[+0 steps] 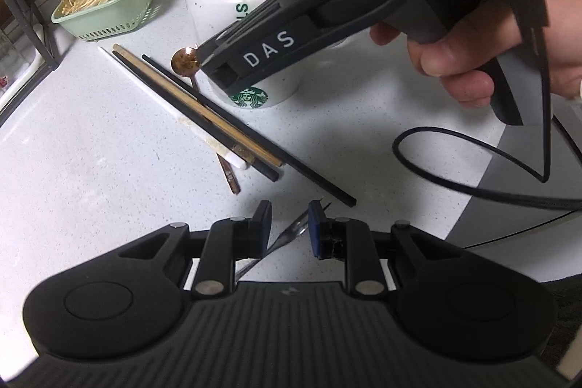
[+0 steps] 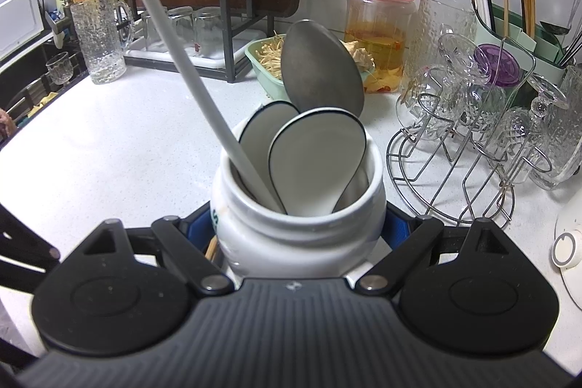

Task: Organize utensils
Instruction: 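Close the left tool on the metal fork beside the chopsticks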

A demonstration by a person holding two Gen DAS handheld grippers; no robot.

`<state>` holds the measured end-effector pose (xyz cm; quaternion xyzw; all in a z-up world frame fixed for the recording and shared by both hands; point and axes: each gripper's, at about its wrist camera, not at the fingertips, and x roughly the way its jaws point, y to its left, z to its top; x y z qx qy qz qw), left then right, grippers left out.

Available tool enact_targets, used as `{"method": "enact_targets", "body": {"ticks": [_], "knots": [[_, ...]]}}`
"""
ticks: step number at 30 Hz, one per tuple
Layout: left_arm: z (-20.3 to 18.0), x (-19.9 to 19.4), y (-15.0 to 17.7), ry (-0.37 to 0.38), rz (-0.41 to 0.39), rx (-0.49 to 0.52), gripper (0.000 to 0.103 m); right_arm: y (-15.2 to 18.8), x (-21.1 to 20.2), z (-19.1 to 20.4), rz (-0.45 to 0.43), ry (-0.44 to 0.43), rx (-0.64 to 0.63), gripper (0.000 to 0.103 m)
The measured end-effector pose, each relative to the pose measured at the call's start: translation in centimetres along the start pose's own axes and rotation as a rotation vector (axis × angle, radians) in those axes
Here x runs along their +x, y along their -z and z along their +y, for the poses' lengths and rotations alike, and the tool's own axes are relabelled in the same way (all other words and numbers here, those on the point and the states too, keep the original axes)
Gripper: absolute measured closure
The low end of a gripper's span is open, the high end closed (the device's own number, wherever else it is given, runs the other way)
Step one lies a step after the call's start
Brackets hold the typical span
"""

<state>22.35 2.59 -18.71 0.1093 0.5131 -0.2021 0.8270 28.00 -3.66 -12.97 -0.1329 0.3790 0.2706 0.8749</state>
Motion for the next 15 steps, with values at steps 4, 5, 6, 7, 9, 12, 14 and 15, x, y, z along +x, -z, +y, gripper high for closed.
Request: {"method": "enact_targets", "body": {"ticks": [4, 5, 6, 7, 9, 12, 14, 15], "knots": [[-0.24, 0.21, -0.41, 0.001, -0.013, 0.036, 0.078, 0.10, -0.03, -0.01, 0.002, 0.000, -0.005, 0.011], [-0.33, 0.31, -0.49, 0.005, -0.012, 0.042, 0.078, 0.12, -0.06, -0.02, 0.000, -0.002, -0.006, 0.011], [-0.37, 0.39, -0.58, 0.011, -0.011, 0.047, 0.078, 0.14, -0.09, -0.04, -0.001, -0.003, -0.006, 0.011], [-0.45, 0.43, -0.66, 0.018, -0.010, 0.056, 0.078, 0.15, -0.12, -0.06, 0.000, -0.004, -0.006, 0.011], [-0.63, 0.55, -0.74, 0.020, -0.011, 0.076, 0.078, 0.06, -0.11, -0.04, 0.002, -0.004, -0.005, 0.011], [-0.87, 0.61, -0.81, 0.015, -0.009, 0.101, 0.078, 0.05, -0.12, -0.07, 0.000, -0.008, -0.009, 0.011], [-0.86, 0.49, -0.77, 0.021, -0.011, 0.109, 0.078, 0.06, -0.14, -0.13, -0.003, -0.012, -0.012, 0.011], [-0.91, 0.40, -0.74, 0.025, -0.009, 0.110, 0.078, 0.08, -0.16, -0.14, -0.004, -0.014, -0.014, 0.011]]}}
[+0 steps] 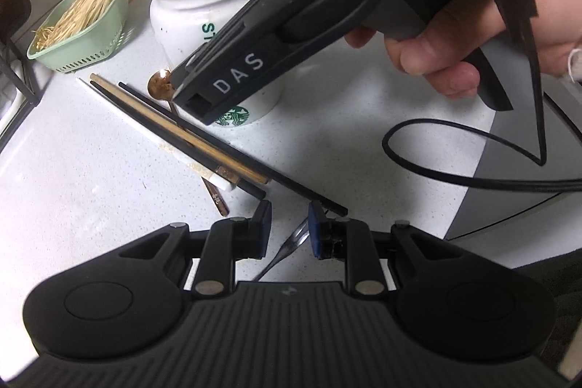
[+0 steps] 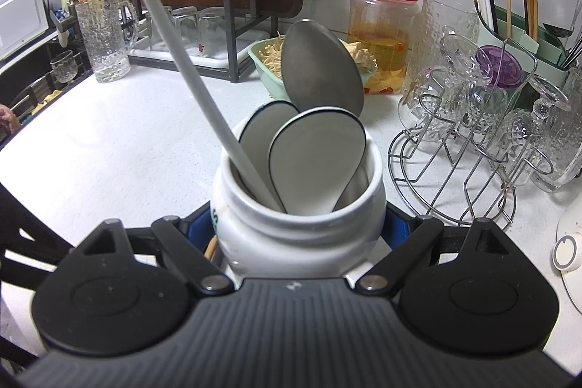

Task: Organize utensils
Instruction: 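Close the left tool on the metal fork beside the chopsticks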

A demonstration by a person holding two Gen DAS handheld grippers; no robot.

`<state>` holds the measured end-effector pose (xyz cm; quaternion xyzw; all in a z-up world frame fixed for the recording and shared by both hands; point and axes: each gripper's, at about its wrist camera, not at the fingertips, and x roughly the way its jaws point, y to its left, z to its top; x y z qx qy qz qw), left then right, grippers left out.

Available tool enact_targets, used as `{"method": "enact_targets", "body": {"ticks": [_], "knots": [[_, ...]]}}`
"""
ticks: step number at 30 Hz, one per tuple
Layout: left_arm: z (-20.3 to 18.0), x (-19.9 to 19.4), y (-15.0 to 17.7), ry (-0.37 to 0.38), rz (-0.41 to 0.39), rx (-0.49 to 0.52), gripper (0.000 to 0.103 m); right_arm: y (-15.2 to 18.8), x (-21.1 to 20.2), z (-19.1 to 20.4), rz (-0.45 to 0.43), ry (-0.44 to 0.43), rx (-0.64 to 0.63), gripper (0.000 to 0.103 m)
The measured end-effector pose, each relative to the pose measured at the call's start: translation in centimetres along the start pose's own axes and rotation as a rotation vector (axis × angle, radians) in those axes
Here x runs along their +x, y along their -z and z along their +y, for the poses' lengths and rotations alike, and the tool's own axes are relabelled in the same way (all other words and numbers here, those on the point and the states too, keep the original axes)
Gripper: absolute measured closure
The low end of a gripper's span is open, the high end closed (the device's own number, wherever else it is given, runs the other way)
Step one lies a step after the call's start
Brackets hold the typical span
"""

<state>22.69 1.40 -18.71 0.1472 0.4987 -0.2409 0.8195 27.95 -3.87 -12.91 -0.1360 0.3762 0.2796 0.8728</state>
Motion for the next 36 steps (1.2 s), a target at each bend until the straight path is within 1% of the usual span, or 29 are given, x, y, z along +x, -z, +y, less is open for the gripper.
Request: {"method": "enact_targets", "body": {"ticks": [4, 9, 12, 16, 24, 26, 29, 30, 32, 33, 36], "knots": [[0.3, -0.1, 0.3, 0.035, 0.000, 0.024, 0.078, 0.1, -0.1, -0.1, -0.002, -0.004, -0.001, 0.011], [0.2, -0.1, 0.5, 0.038, -0.004, 0.085, 0.078, 0.1, -0.1, 0.0, -0.003, -0.005, -0.003, 0.011], [0.5, -0.2, 0.6, 0.044, -0.002, 0.090, 0.078, 0.0, -0.1, 0.0, 0.001, -0.004, -0.004, 0.011], [0.4, -0.2, 0.7, 0.085, -0.013, 0.100, 0.078, 0.1, -0.1, 0.0, 0.000, -0.003, -0.001, 0.011], [-1.0, 1.0, 0.5, 0.066, 0.010, 0.234, 0.078, -0.1, 0.0, 0.0, 0.012, 0.002, 0.002, 0.011], [-1.1, 1.1, 0.6, 0.070, 0.007, 0.246, 0.078, -0.1, 0.0, 0.0, 0.009, 0.001, 0.002, 0.011], [-0.9, 1.1, 0.5, 0.082, 0.006, 0.233, 0.078, -0.1, 0.0, 0.0, 0.008, 0.000, 0.001, 0.011], [-0.8, 1.2, 0.4, 0.084, 0.004, 0.228, 0.080, -0.1, 0.0, 0.0, 0.007, 0.000, 0.003, 0.011], [-0.7, 1.3, 0.3, 0.084, 0.004, 0.213, 0.088, -0.1, 0.0, 0.0, 0.004, 0.000, 0.004, 0.011], [-0.7, 1.3, 0.3, 0.077, 0.006, 0.206, 0.096, 0.0, 0.0, 0.0, 0.004, 0.002, 0.006, 0.011], [-0.5, 1.4, 0.1, 0.043, 0.006, 0.201, 0.099, 0.0, 0.0, 0.0, 0.004, 0.002, 0.006, 0.011]]}}
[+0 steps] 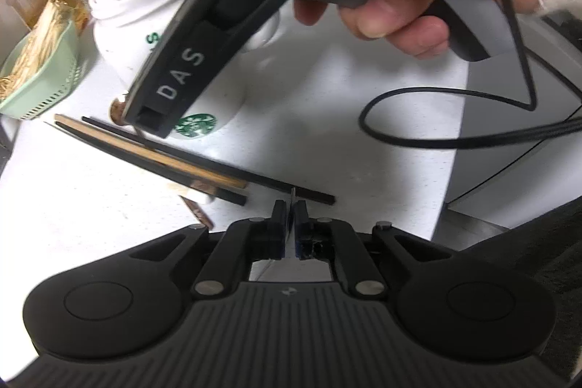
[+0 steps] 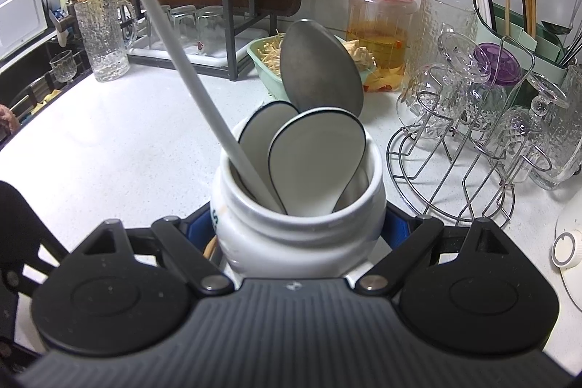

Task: Organize utensils
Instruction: 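Close the left tool on the metal fork beside the chopsticks, then lift the metal fork with the left tool up over the mug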

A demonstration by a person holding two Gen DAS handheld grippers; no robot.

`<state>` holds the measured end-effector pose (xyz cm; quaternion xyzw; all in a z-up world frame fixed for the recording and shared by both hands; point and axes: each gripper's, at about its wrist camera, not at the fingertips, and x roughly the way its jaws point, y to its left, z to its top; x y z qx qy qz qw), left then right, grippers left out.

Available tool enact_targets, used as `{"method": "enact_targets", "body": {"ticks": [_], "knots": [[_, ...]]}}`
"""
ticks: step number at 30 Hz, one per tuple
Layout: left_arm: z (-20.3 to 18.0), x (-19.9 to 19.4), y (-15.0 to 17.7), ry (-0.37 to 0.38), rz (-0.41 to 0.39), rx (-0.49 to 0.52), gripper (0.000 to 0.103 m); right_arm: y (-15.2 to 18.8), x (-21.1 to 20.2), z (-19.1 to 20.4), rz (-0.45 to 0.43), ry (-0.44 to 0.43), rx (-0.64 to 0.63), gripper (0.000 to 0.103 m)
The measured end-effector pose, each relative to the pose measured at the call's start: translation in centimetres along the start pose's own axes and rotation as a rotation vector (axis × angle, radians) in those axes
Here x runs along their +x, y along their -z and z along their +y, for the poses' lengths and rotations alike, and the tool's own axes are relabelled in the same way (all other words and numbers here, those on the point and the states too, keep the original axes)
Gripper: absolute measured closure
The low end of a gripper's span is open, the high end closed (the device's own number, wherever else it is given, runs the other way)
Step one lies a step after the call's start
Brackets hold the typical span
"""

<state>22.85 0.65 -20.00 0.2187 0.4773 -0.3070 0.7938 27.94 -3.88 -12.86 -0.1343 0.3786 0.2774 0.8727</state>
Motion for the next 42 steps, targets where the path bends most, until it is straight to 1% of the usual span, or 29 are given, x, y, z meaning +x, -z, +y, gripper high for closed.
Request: {"method": "enact_targets", "body": {"ticks": [2, 4, 8, 14, 16, 19, 22, 25, 28, 31, 33, 38, 42], "knots": [[0.5, -0.2, 0.1, -0.034, -0.009, -0.039, 0.101, 0.0, 0.0, 0.0, -0.001, -0.001, -0.002, 0.011], [1.2, -0.5, 0.3, -0.045, -0.023, -0.095, 0.102, 0.0, 0.0, 0.0, -0.002, -0.001, -0.002, 0.011], [2.5, -1.6, 0.5, -0.092, -0.045, -0.183, 0.102, 0.1, 0.0, 0.0, -0.002, 0.007, 0.006, 0.011], [5.0, -3.5, 0.4, -0.101, -0.078, -0.291, 0.102, -0.1, 0.1, 0.4, 0.010, 0.036, 0.028, 0.011], [5.7, -4.4, 0.4, -0.098, -0.084, -0.319, 0.102, -0.3, 0.1, 0.5, 0.027, 0.052, 0.048, 0.011], [6.4, -5.7, 0.3, -0.111, -0.119, -0.336, 0.102, -0.4, 0.1, 0.9, 0.041, 0.076, 0.066, 0.011], [7.4, -6.8, 0.5, -0.098, -0.156, -0.397, 0.102, -0.4, 0.1, 1.1, 0.044, 0.091, 0.080, 0.011], [8.1, -7.7, 0.4, -0.104, -0.185, -0.412, 0.102, -0.4, 0.1, 1.4, 0.044, 0.119, 0.107, 0.011], [9.1, -8.6, 0.7, -0.082, -0.218, -0.434, 0.102, -0.2, -0.1, 1.9, 0.040, 0.148, 0.135, 0.011], [9.4, -9.2, 1.0, -0.075, -0.228, -0.418, 0.102, -0.1, -0.1, 2.2, 0.039, 0.166, 0.150, 0.011], [9.8, -9.4, 1.3, -0.051, -0.239, -0.420, 0.102, 0.0, -0.2, 2.4, 0.035, 0.180, 0.162, 0.011], [9.9, -10.5, 2.1, -0.054, -0.260, -0.385, 0.102, 0.1, -0.3, 3.3, 0.030, 0.215, 0.191, 0.011], [10.6, -11.3, 2.7, -0.047, -0.289, -0.395, 0.102, 0.2, -0.3, 3.6, 0.030, 0.228, 0.202, 0.011]]}}
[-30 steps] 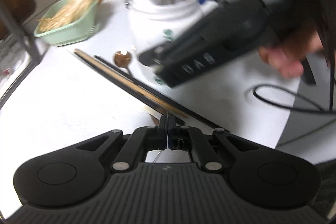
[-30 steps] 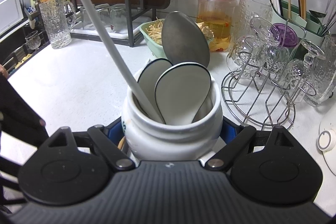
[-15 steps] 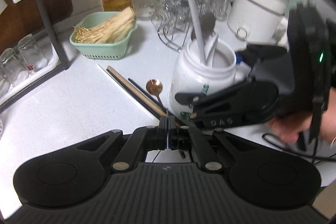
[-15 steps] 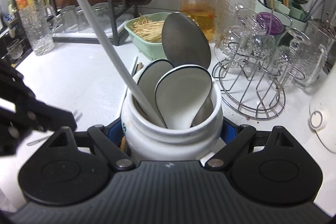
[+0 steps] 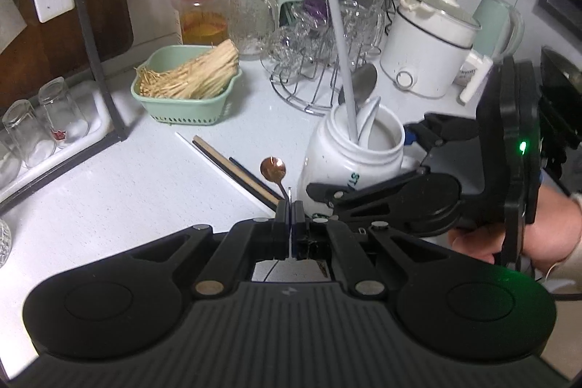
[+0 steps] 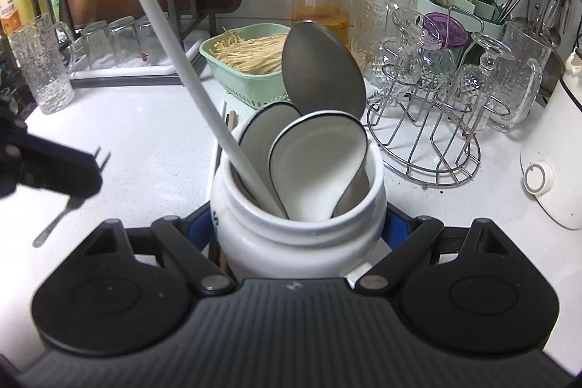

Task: Organize utensils
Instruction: 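Lift the metal fork with the left tool up over the mug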

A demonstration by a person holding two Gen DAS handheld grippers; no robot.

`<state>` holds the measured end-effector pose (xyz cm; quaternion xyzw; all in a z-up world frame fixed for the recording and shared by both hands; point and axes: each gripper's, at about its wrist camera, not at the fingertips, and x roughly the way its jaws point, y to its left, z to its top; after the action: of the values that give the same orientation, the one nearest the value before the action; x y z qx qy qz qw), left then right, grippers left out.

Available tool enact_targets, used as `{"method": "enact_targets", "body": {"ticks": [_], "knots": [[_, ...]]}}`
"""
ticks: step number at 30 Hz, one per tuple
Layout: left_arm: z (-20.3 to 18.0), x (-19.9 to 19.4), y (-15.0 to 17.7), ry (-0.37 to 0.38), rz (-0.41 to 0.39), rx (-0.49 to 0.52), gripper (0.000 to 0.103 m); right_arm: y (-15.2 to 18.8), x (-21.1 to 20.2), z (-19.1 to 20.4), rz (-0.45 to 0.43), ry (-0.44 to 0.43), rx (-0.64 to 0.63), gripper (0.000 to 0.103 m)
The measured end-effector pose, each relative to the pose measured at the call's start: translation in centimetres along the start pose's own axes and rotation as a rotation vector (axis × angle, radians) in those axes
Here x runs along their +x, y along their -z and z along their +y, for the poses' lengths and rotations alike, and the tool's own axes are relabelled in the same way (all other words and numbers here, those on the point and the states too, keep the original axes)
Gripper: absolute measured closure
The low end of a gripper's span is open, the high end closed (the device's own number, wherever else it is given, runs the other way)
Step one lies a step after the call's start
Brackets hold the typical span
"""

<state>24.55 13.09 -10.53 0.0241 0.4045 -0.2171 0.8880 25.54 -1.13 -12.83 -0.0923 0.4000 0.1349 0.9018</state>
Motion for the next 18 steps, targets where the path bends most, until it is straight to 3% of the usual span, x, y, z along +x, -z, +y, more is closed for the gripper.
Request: {"method": "enact_targets", "body": {"ticks": [9, 12, 18], "knots": [[2.3, -2.1, -1.9, -0.013, -0.085, -0.036, 0.102, 0.3, -0.3, 0.6, 0.002, 0.001, -0.001, 0.011], [3.0, -3.1, -4.0, -0.007, -0.138, -0.032, 0.102, 0.4, -0.5, 0.7, 0.002, -0.007, -0.008, 0.011], [3.5, -3.9, -9.1, 0.073, -0.238, -0.036, 0.102, 0.4, -0.6, 0.8, 0.004, -0.010, -0.013, 0.011]]}}
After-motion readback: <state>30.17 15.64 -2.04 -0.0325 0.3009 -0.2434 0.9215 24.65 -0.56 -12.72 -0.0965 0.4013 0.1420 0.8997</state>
